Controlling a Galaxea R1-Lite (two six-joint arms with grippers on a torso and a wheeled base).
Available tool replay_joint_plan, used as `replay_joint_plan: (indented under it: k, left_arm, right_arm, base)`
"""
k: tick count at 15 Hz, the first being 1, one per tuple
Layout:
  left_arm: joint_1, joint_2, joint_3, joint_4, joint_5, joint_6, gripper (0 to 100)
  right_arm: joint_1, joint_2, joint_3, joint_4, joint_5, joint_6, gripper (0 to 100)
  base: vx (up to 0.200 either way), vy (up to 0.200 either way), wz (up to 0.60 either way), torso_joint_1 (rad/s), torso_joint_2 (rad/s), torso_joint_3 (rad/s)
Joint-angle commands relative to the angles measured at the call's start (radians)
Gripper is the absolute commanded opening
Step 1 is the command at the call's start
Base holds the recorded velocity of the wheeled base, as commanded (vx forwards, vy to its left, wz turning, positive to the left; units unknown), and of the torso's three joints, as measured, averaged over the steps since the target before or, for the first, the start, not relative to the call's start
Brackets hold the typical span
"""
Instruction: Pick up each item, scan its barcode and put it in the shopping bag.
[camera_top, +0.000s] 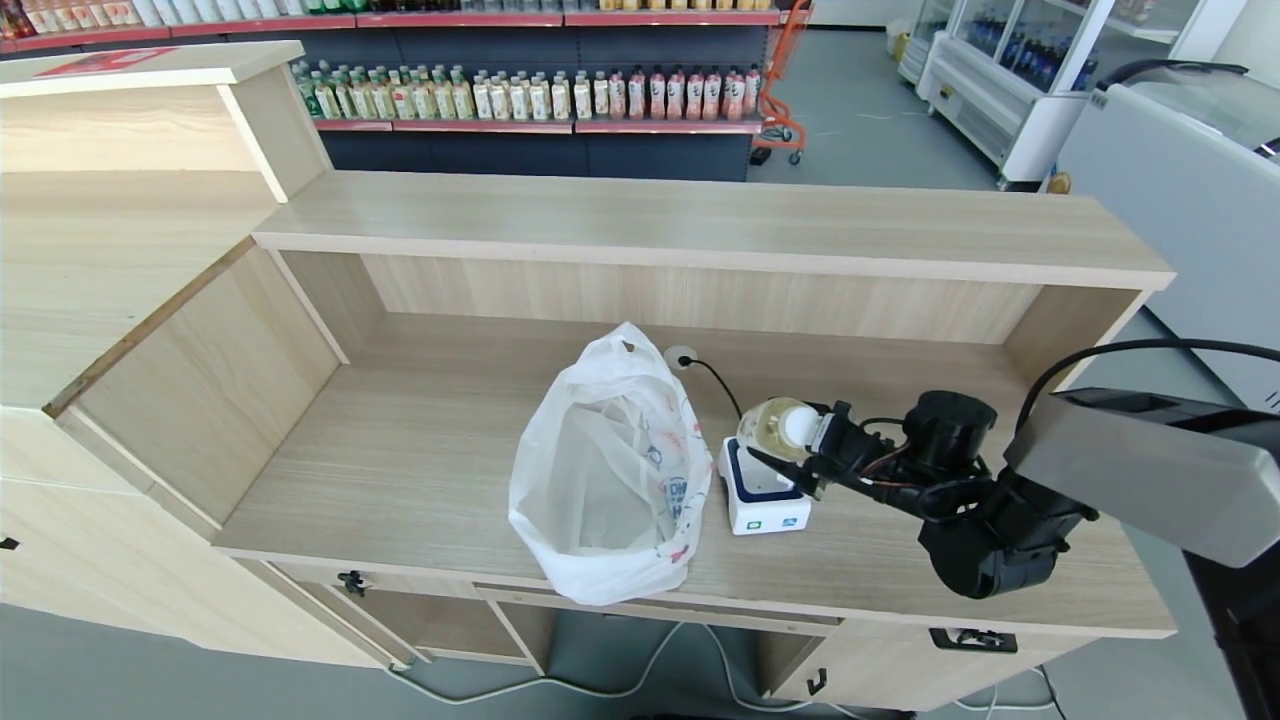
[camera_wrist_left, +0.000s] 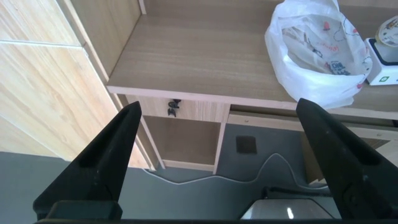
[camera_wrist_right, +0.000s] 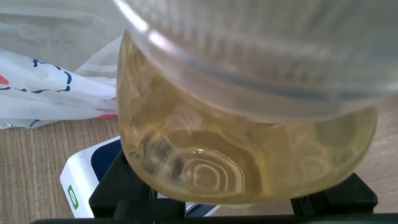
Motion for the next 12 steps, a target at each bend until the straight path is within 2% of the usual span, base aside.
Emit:
replay_joint_plan:
  k: [1, 9, 12]
  left_arm:
    - [0.000, 0.001, 0.000, 0.000, 0.000, 0.000, 100]
    - [0.000, 0.000, 0.000, 0.000, 0.000, 0.000, 100]
    - [0.000, 0.001, -0.001, 0.000, 0.000, 0.000, 100]
  right_arm:
    - [0.000, 0.023, -0.010, 0.002, -0.001, -0.001, 0]
    - [-0.002, 0.011, -0.002, -0.001, -0.001, 0.001, 0]
    - [0.012, -0.097, -0.002, -0.001, -0.025, 0.120, 0]
  base:
    - [0.000, 0.000, 0.00, 0.000, 0.00, 0.000]
    - [0.000, 0.000, 0.00, 0.000, 0.00, 0.000]
    - [0.000, 0.000, 0.00, 0.000, 0.00, 0.000]
